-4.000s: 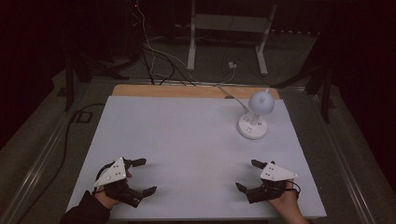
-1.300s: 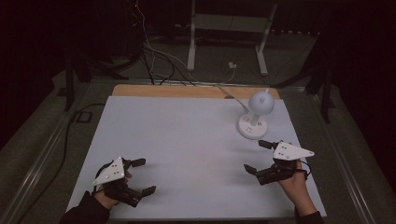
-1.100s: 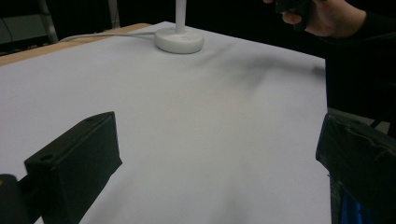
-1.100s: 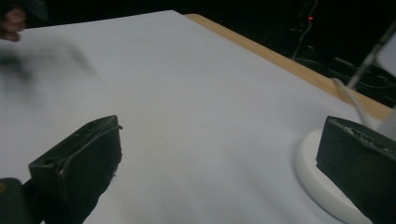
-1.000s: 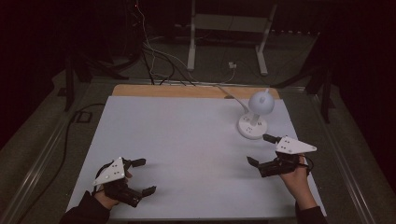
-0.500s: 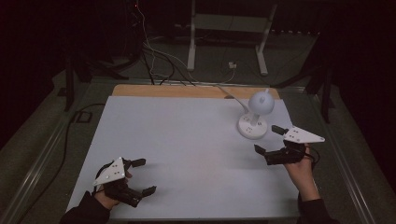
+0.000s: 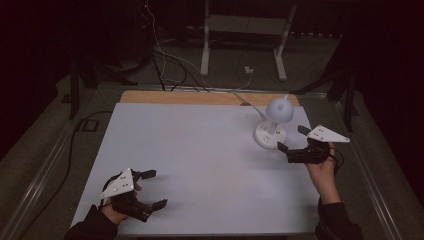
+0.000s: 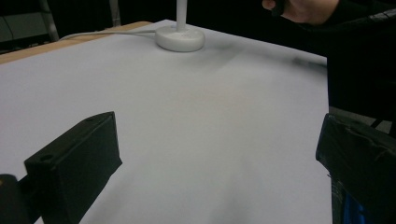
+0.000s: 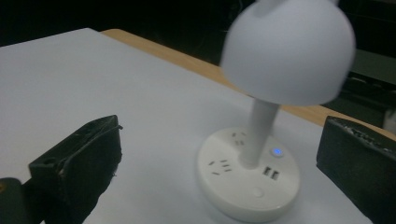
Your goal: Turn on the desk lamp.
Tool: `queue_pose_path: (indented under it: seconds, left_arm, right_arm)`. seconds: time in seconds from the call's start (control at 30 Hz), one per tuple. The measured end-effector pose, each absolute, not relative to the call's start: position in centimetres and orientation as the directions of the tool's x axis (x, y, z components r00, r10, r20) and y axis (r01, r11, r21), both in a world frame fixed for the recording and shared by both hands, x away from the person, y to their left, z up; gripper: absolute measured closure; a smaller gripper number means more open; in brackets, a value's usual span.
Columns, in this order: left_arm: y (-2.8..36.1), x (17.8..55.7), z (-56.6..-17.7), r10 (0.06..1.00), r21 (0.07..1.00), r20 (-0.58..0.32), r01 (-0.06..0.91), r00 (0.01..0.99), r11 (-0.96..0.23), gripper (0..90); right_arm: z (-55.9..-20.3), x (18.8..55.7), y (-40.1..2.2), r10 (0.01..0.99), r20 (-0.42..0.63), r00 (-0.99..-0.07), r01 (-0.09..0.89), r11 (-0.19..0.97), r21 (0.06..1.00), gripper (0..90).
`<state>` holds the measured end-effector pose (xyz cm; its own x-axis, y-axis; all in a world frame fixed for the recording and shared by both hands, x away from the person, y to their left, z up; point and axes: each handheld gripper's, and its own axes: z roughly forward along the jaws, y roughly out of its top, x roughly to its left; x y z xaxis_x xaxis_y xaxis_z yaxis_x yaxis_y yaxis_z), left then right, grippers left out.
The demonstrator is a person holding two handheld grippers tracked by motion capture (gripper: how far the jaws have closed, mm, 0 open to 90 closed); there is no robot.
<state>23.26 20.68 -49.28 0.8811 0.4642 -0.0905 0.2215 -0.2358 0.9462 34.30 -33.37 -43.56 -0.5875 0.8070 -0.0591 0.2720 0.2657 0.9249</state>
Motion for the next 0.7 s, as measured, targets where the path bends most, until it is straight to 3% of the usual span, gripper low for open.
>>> queue_pose_path:
  seconds: [0.63,0.7]
  left_arm:
    - [20.7,23.3,-49.3,0.462,0.946,-0.091,0.220,0.882,-0.236,0.3]
    - [20.7,23.3,-49.3,0.462,0.946,-0.092,0.222,0.882,-0.235,0.3]
  right_arm:
    - [-45.6,38.0,-34.5,0.854,-0.017,-0.519,0.381,0.250,0.890,0.0]
    - [-45.9,38.2,-34.5,0.866,-0.026,-0.499,0.381,0.246,0.892,16.9]
